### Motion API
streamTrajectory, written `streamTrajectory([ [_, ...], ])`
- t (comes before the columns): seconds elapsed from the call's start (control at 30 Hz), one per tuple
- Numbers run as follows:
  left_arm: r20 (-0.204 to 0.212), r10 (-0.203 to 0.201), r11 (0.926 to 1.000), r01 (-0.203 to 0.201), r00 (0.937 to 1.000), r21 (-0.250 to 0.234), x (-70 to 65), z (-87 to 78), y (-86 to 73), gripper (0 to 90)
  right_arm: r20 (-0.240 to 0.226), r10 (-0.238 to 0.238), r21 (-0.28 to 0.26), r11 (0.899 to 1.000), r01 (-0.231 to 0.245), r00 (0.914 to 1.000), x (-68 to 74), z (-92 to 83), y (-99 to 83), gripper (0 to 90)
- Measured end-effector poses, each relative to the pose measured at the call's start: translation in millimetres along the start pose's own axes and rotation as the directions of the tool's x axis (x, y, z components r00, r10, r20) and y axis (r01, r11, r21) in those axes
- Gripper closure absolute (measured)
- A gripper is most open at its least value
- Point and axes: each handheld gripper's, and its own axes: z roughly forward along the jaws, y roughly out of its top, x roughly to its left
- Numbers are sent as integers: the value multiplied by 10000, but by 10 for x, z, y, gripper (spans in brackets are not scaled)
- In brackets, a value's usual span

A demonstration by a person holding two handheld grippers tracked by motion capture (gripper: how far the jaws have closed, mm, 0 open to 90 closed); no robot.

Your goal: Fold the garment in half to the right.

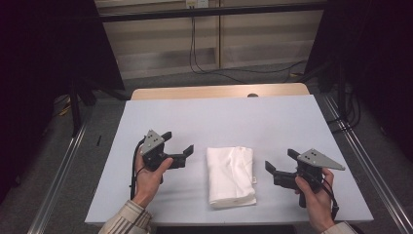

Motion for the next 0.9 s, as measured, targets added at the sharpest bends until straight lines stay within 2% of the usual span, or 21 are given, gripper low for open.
streamTrajectory([
  [0.17,-170,-37,9999,35,9998,-126,38,-156,-48,36,83,-64,-320,9995,67,9999,-29,-20,17,87],
  [0.23,-90,-340,9992,338,9994,-212,70,-216,-67,36,133,-15,-424,9991,21,9999,-44,-27,22,86],
  [0.33,-450,-148,9995,135,9989,-292,83,-300,-84,36,144,-2,-439,9990,8,9999,-72,-31,23,83],
  [0.53,-715,-91,9993,66,9974,-355,118,-446,-118,36,260,-29,-674,9977,46,9997,-153,-20,45,82],
  [0.67,-1274,-200,9993,158,9916,-339,161,-541,-141,37,326,-195,-804,9965,220,9993,-192,-23,53,80],
  [0.7,-1362,-326,9989,275,9901,-386,176,-562,-149,37,386,-242,-845,9960,274,9990,-198,-29,54,80],
  [0.77,-1496,-199,9994,154,9885,-314,205,-601,-161,39,415,-263,-942,9951,301,9988,-215,-44,56,80],
  [0.9,-1715,-432,9983,358,9842,-458,245,-697,-197,41,665,-417,-1025,9936,484,9969,-269,-80,49,80],
])
